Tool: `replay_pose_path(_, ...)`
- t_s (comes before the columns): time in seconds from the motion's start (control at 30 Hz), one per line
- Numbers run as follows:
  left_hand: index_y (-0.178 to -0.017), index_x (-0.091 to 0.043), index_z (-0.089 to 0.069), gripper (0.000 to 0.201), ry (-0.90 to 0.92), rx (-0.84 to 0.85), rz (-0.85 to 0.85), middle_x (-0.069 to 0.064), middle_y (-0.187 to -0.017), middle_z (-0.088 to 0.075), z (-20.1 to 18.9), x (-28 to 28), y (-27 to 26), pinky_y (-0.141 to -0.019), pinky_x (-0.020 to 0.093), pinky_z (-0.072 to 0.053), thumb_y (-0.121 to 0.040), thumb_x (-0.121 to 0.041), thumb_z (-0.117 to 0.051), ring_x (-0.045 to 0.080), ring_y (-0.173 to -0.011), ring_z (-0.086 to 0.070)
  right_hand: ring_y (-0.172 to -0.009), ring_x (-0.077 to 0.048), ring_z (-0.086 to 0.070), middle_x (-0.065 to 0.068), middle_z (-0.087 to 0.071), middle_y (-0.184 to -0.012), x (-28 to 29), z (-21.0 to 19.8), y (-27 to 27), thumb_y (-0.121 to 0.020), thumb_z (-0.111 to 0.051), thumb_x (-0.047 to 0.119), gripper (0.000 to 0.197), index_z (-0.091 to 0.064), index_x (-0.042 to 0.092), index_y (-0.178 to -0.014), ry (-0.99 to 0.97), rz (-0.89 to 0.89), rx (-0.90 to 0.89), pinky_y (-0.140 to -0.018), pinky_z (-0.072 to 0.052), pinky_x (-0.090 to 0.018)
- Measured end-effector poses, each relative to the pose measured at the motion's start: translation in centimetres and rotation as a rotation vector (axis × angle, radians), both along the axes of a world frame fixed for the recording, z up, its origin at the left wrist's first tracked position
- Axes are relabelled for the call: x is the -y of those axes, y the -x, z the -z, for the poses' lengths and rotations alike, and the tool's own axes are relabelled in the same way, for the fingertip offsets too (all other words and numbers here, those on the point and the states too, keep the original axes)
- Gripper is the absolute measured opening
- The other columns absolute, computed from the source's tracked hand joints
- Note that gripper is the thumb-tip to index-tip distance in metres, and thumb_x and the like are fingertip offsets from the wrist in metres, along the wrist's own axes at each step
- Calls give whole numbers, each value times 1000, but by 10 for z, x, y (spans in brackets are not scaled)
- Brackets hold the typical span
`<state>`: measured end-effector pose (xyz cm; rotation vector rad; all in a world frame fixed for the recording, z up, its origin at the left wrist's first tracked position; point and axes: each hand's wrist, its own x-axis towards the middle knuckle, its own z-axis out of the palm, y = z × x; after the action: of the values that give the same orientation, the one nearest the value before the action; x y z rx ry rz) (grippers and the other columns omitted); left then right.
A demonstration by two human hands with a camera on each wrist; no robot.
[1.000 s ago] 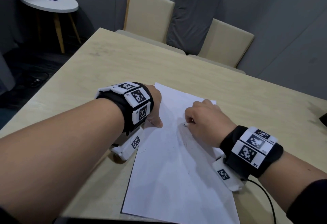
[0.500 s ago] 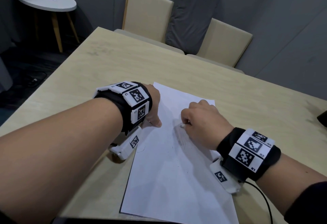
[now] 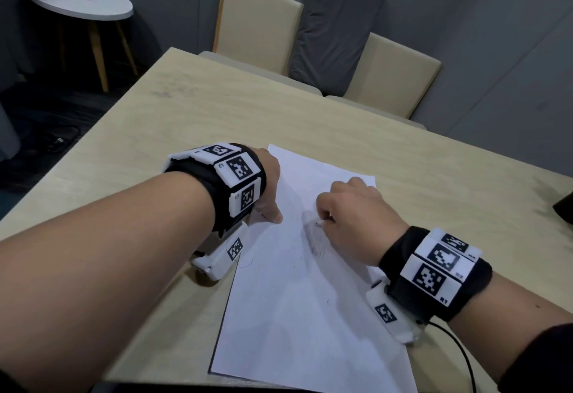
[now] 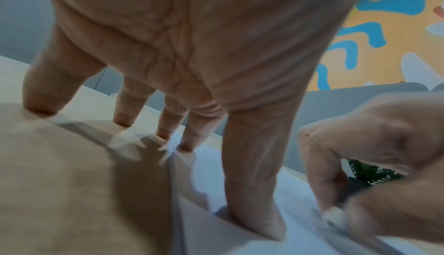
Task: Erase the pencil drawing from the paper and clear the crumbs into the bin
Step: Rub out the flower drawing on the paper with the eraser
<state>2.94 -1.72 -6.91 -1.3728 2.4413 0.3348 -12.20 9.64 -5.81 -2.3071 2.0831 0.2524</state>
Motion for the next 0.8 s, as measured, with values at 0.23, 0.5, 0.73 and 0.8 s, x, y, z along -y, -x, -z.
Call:
replay_pose_path(0.23, -111, -16, -65, 68, 1, 5, 2, 3, -111, -65, 0, 0, 1, -71, 30, -44, -70, -70, -73, 26, -97, -63, -98, -24, -38, 2, -51, -97, -1, -2, -4, -93, -48, 25, 9, -52, 23, -86, -10, -31, -18, -80, -32, -35)
replay_pose_path(0.5, -114, -15, -66, 68, 8, 4, 5, 4, -116, -65, 0, -1, 0, -70, 29, -42, -72, -68, -73, 25, -92, -59, -94, -23, -37, 3, -51, -94, -2, 0, 2, -93, -48, 24, 9, -52, 24, -85, 15, -21, -19, -77, -28, -33)
replay_pose_path(0.73, -110, -15, -69, 66, -1, -16, -3, 3, -113, -67, 1, 0, -1, -64, 27, -40, -69, -67, -74, 25, -83, -54, -95, -23, -38, 3, -50, -93, -5, 0, -2, -94, -49, 26, 11, -54, 22, -85, -9, -46, 17, -79, -31, -34)
replay_pose_path(0.8, -111, -15, -69, 67, -1, -18, 0, 4, -113, -68, 1, -1, -2, -61, 26, -38, -70, -67, -73, 24, -81, -53, -95, -25, -40, 2, -51, -93, -3, -2, 5, -91, -47, 20, 9, -55, 20, -87, 31, -4, -84, -78, -31, -35)
